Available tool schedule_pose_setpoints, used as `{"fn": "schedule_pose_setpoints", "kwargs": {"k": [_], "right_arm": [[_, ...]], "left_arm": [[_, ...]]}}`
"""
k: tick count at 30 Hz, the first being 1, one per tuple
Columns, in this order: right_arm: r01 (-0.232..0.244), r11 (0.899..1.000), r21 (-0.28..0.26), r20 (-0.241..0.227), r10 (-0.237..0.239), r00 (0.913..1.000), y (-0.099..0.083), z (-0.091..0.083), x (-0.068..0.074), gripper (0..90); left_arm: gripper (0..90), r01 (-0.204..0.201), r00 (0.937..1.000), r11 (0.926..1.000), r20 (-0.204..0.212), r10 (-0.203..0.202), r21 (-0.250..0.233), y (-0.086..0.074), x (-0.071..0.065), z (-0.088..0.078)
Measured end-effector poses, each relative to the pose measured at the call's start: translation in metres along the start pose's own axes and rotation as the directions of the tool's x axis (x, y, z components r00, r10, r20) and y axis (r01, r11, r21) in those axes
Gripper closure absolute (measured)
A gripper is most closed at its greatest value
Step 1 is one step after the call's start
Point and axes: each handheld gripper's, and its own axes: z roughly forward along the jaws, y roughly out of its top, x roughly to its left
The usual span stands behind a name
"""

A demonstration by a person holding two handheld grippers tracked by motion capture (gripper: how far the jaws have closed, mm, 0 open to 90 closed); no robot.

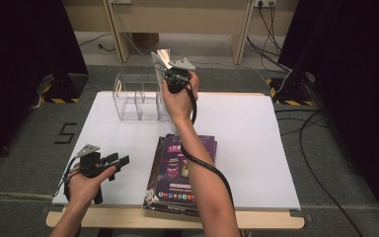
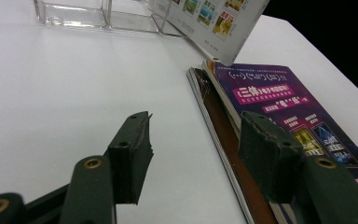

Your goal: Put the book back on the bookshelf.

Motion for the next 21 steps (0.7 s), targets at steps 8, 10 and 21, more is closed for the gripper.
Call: {"fn": "schedule_pose_setpoints", "kwargs": {"k": [8,10,21], "right_arm": [[-0.047,0.995,0.092,0.023,0.045,0.9987,0.01,-0.004,-0.003,69.4],[-0.053,0.994,0.094,0.018,0.052,0.9985,0.009,-0.005,-0.003,69.0],[-0.111,0.98,0.164,0.006,0.112,0.9937,0.007,-0.001,-0.016,65.0]], "left_arm": [[42.6,-0.004,1.0,1.0,0.004,0.004,0.001,0.0,-0.001,0.0],[42.6,-0.004,1.0,1.0,0.005,0.004,0.006,0.0,-0.001,0.0],[42.7,-0.007,0.9999,0.9999,0.012,0.007,0.014,-0.001,-0.003,0.002]]}}
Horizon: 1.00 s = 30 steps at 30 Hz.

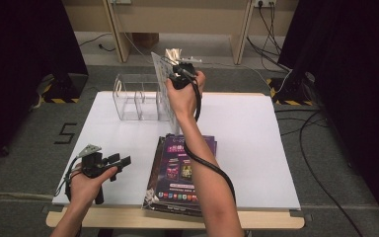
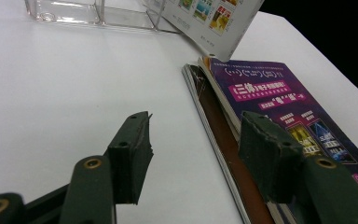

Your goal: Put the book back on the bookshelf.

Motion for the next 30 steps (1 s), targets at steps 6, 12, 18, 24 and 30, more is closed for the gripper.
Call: {"fn": "schedule_pose_setpoints", "kwargs": {"k": [6,12,18,24,30], "right_arm": [[0.007,1.0,0.024,0.009,-0.007,0.9999,-0.002,0.008,0.001,66.3],[0.001,0.998,0.06,0.028,-0.003,0.9996,0.001,0.01,0.0,73.0],[0.015,0.999,0.046,0.048,-0.017,0.9987,0.001,0.01,0.001,74.1],[0.032,0.999,-0.016,0.05,-0.031,0.9982,-0.001,0.011,0.004,74.4],[0.032,0.999,-0.044,0.056,-0.03,0.998,0.002,0.014,0.005,74.4]], "left_arm": [[42.7,0.002,1.0,1.0,0.002,-0.002,-0.002,0.0,0.0,0.0],[42.7,0.006,1.0,1.0,0.001,-0.006,-0.001,0.0,0.0,0.0],[42.6,0.003,1.0,1.0,0.001,-0.003,-0.008,0.001,-0.001,-0.001],[42.7,0.012,0.9999,0.9999,-0.004,-0.012,-0.008,0.001,0.002,-0.001],[42.7,0.013,0.9999,0.9999,-0.004,-0.013,-0.007,0.0,0.003,-0.002]]}}
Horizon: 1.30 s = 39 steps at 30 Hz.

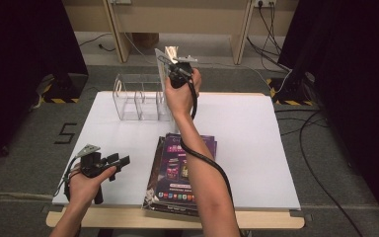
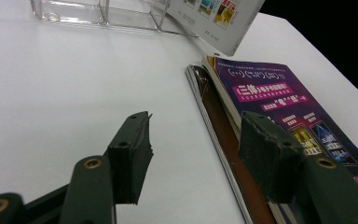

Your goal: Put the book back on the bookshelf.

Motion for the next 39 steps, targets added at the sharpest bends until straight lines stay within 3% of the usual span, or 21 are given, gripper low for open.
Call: {"fn": "schedule_pose_setpoints", "kwargs": {"k": [9,20,32,37,39], "right_arm": [[-0.029,0.999,-0.043,0.001,0.029,0.9996,0.002,0.005,0.001,74.4],[-0.018,0.994,-0.106,0.005,0.019,0.9998,0.008,0.011,0.002,74.4],[0.022,0.995,-0.095,0.027,-0.02,0.9994,-0.007,0.017,0.008,74.0],[0.023,0.999,-0.045,0.059,-0.02,0.998,-0.011,0.014,0.005,73.5],[0.012,1.0,-0.021,0.039,-0.011,0.9992,-0.011,0.011,0.004,73.3]], "left_arm": [[42.7,-0.006,1.0,1.0,0.003,0.006,0.003,0.0,-0.001,0.001],[42.7,-0.005,1.0,1.0,0.002,0.005,0.001,-0.001,-0.001,0.001],[42.8,-0.008,1.0,0.9999,0.004,0.008,0.009,-0.002,-0.001,0.002],[42.8,-0.013,0.9999,0.9998,0.007,0.013,0.014,-0.003,-0.003,0.002],[42.7,-0.014,0.9999,0.9998,0.006,0.014,0.013,-0.003,-0.003,0.002]]}}
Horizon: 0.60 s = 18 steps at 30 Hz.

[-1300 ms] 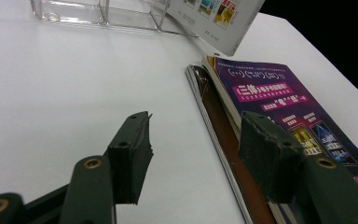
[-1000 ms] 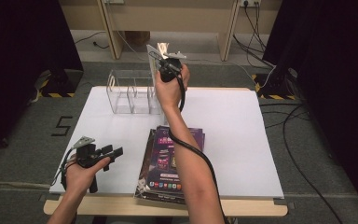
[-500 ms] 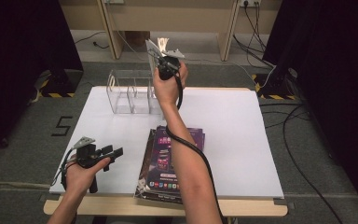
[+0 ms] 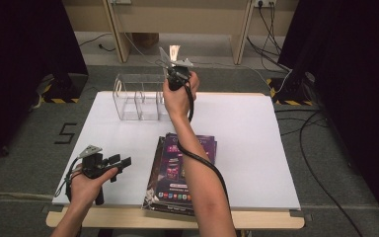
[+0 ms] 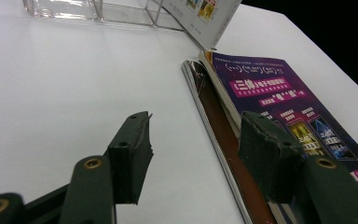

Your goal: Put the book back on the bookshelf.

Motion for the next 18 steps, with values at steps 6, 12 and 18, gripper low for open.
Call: {"fn": "schedule_pose_setpoints", "kwargs": {"k": [6,12,18], "right_arm": [[-0.033,0.998,0.05,-0.037,0.035,0.9987,0.002,-0.01,-0.005,70.7],[-0.049,0.998,0.033,-0.07,0.051,0.9962,0.002,-0.018,-0.01,68.6],[-0.069,0.996,0.051,-0.093,0.074,0.9929,0.011,-0.021,-0.013,64.1]], "left_arm": [[42.7,-0.005,1.0,1.0,0.005,0.005,-0.002,0.0,-0.002,0.0],[42.7,-0.009,1.0,0.9999,0.003,0.009,0.006,-0.001,-0.002,0.001],[42.7,-0.009,0.9999,1.0,0.004,0.009,0.001,0.0,-0.003,0.0]]}}
